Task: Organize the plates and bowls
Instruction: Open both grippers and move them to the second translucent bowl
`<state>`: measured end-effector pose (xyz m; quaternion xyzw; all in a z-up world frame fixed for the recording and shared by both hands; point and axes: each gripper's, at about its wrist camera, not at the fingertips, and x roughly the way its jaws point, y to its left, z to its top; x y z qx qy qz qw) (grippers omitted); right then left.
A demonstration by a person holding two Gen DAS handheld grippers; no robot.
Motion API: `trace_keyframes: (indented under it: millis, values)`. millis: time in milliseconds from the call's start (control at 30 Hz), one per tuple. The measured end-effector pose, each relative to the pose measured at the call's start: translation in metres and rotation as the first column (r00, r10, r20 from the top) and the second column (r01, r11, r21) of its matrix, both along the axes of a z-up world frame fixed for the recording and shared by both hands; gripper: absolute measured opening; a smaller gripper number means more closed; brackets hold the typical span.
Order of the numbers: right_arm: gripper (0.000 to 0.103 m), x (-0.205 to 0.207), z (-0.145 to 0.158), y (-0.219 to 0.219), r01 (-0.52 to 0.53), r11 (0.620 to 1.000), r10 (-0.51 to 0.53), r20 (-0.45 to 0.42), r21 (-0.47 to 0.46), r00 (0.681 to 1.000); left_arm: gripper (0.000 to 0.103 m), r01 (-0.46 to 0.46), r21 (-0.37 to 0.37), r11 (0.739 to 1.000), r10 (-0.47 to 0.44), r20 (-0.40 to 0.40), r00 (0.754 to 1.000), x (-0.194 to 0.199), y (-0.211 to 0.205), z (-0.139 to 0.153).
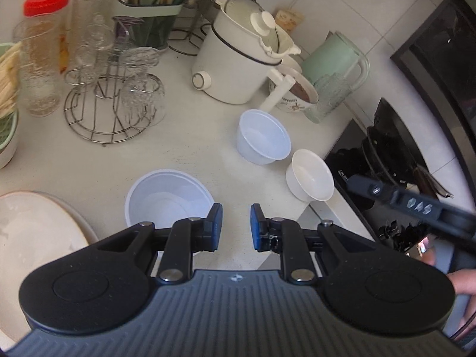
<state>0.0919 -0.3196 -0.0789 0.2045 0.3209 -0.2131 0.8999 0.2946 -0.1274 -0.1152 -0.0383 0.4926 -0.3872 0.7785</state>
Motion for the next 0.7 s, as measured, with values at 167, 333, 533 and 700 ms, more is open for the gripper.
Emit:
trace_keyframes:
  millis: [167,333,533,700]
  values:
    - [0.029,0.004,-0.006,-0.028,-0.005,0.999,0.004,0.026,0.034,1.000,0.022,-0.012,0.009,1.000,0.012,0.014,1.000,0.012,-0.025,-0.003]
    - [0.029,0.020,-0.019,-0.056,-0.043,0.996,0.041,0.026,0.074,0.999,0.022,-0.081,0.024,0.996,0.081,0.009,0.997,0.032,-0.053,-0.012]
    - [0.029,0.053,-0.036,-0.094,-0.120,0.989,0.118,0.023,0.086,0.993,0.022,-0.170,0.015,0.985,0.170,-0.007,0.985,0.062,-0.083,-0.021]
    - [0.029,0.079,-0.051,-0.117,-0.135,0.989,0.133,0.030,0.063,0.991,0.022,-0.167,0.051,0.985,0.167,0.000,0.986,0.078,-0.113,-0.032]
